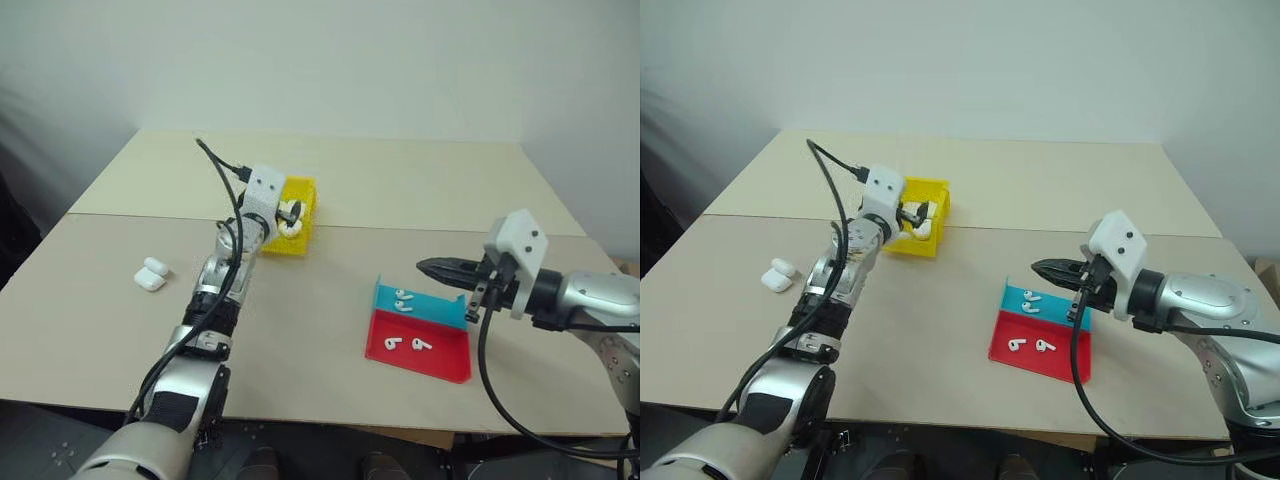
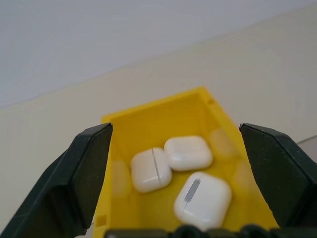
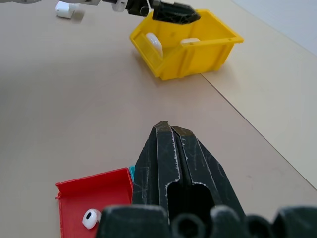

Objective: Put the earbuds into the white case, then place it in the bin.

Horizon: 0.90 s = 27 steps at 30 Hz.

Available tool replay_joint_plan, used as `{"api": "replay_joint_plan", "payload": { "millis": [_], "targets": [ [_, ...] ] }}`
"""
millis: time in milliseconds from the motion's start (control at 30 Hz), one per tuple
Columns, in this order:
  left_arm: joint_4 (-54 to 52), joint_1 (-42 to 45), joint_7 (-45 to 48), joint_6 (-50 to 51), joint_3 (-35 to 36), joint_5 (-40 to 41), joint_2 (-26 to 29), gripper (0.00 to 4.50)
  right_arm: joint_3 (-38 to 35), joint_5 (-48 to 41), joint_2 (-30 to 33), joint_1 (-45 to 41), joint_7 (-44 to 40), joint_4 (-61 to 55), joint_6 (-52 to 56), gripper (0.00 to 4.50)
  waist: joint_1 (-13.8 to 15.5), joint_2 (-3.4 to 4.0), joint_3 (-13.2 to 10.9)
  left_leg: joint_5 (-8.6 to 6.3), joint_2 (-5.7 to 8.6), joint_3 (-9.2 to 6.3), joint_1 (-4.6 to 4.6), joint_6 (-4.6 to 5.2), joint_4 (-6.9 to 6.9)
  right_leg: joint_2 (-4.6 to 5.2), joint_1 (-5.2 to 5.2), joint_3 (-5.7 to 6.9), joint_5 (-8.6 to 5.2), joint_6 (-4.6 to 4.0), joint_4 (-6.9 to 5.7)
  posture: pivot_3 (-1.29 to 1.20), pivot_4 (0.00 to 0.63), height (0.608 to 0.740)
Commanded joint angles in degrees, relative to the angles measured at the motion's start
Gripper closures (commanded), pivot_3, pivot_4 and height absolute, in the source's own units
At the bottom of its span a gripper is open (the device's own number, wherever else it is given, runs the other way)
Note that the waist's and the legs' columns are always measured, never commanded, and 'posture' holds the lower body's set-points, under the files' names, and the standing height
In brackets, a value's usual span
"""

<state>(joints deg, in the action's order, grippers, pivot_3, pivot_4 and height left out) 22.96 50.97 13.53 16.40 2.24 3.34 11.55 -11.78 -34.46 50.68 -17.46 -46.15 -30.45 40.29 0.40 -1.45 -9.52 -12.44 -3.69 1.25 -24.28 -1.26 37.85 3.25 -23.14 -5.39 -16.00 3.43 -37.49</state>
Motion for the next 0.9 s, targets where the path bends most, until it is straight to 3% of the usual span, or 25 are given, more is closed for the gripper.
{"api": "replay_joint_plan", "payload": {
  "millis": [33, 233, 400, 567, 900],
  "targets": [
    [-12.12, -4.28, 8.71, 1.23, 3.80, 9.54, 1.49, 0.03, -0.52, 1.49, 3.00, 0.86, -3.42, -0.94, -3.39, 4.50, -0.08, 0.00, 0.00, 0.01, 0.00, 0.01, 0.01, -0.02, 0.00, 0.00, 0.00, 0.00, 0.00, 0.00, -0.03, 0.00, 0.150, 0.740],
    [-33.58, -18.95, 22.48, 7.76, 2.73, 17.77, 11.93, 0.03, -1.36, 3.88, 7.29, 5.31, -12.54, 3.24, -10.32, 4.50, -0.93, 0.02, 0.01, 0.05, -0.02, 0.02, 0.10, -0.08, 0.00, -0.01, 0.06, -0.03, 0.00, 0.00, -0.05, 0.00, 0.150, 0.740],
    [-46.98, -33.55, 33.15, 14.25, 10.42, 28.65, 24.52, 0.03, -1.73, 7.72, 10.98, 6.86, -18.09, 7.94, -16.70, 4.50, -1.46, 0.02, 0.01, 0.06, -0.04, 0.05, 0.27, -0.11, 0.00, 0.02, 0.16, -0.03, 0.00, 0.00, -0.11, 0.00, 0.150, 0.740],
    [-51.64, -46.37, 42.32, 13.59, 20.38, 32.56, 34.98, 0.03, -3.47, 8.39, 13.44, 7.27, -22.86, 12.32, -19.91, 4.50, -1.59, 0.02, 0.01, 0.06, -0.10, 0.13, 0.53, -0.11, -0.03, 0.01, 0.36, -0.05, -0.02, -0.02, -0.10, 0.00, 0.150, 0.740],
    [-55.33, -64.34, 49.85, 13.37, 36.63, 35.94, 38.77, 0.03, -6.72, 8.73, 18.24, 10.91, -34.18, 19.80, -25.80, 4.50, -1.31, 0.00, -0.01, 0.03, -0.17, 0.23, 0.86, -0.09, -0.10, 0.04, 0.70, 0.00, -0.08, -0.11, 0.05, 0.00, 0.150, 0.740]
  ]
}}
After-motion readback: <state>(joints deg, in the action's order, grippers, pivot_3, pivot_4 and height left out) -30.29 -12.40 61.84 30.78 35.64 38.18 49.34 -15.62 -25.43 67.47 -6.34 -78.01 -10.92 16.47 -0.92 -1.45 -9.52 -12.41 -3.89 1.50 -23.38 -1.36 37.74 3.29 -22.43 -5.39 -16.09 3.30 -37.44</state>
